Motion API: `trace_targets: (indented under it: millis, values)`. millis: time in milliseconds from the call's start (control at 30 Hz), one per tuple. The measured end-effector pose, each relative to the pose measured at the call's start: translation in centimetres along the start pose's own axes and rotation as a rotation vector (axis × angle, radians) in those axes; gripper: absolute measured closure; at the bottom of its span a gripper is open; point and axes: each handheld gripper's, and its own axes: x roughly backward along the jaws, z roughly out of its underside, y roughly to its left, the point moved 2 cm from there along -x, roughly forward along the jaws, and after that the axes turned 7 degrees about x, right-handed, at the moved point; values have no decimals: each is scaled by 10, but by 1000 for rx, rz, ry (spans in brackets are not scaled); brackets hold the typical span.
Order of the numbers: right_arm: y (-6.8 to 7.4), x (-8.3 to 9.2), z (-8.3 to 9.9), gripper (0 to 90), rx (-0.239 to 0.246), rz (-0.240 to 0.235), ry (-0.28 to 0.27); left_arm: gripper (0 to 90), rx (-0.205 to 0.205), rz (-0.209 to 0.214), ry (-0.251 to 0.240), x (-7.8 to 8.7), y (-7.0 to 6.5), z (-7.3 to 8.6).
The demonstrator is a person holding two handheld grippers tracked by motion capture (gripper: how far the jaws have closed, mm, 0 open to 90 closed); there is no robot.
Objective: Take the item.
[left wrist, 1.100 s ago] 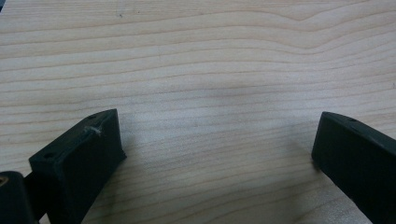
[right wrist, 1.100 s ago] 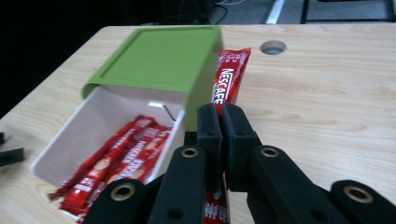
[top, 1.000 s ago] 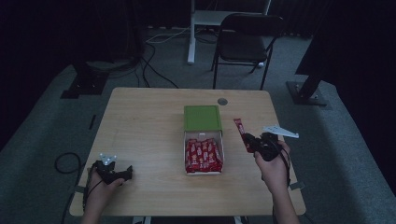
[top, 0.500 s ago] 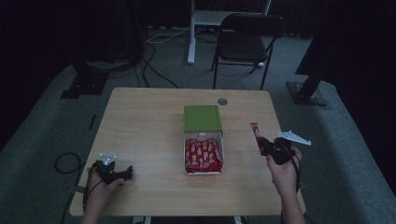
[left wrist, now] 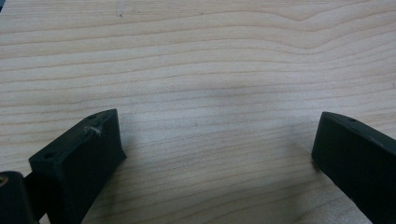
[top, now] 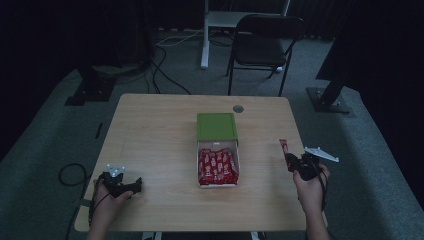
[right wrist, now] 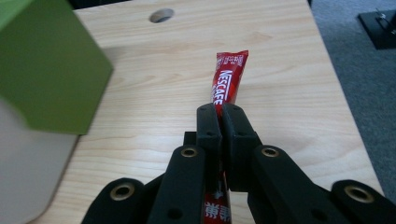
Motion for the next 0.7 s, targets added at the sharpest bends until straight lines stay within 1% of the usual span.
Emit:
trace_targets:
  millis: [33, 67, 100, 133, 167, 267, 300, 333, 400, 500, 700]
  values:
    - [0, 0, 0, 863, 0, 0, 0, 24, 0, 0, 0, 0, 0, 0]
    - [-7, -4, 6, 863, -17, 15, 9, 25, 0, 0, 0, 0, 0, 0]
    - [-7, -4, 6, 863, -17, 15, 9, 24, 0, 0, 0, 0, 0, 0]
    - [-12, -7, 10, 863, -26, 29, 19, 24, 0, 0, 0, 0, 0, 0]
    - [-12, -7, 10, 863, -26, 29, 19, 24, 0, 0, 0, 0, 0, 0]
    - [-21, -13, 19, 863, -40, 45, 46, 24, 0, 0, 0, 0, 0, 0]
    - [-21, -13, 19, 863, -40, 45, 46, 24, 0, 0, 0, 0, 0, 0]
    - [-25, -15, 23, 863, -50, 53, 51, 24, 0, 0, 0, 0, 0, 0]
    - [-27, -16, 24, 863, -51, 58, 52, 24, 0, 0, 0, 0, 0, 0]
    - [-33, -19, 28, 862, -60, 85, 59, 24, 0, 0, 0, 0, 0, 0]
    - [-39, -27, 40, 862, -70, 95, 85, 25, -2, 0, 1, 0, 0, 0]
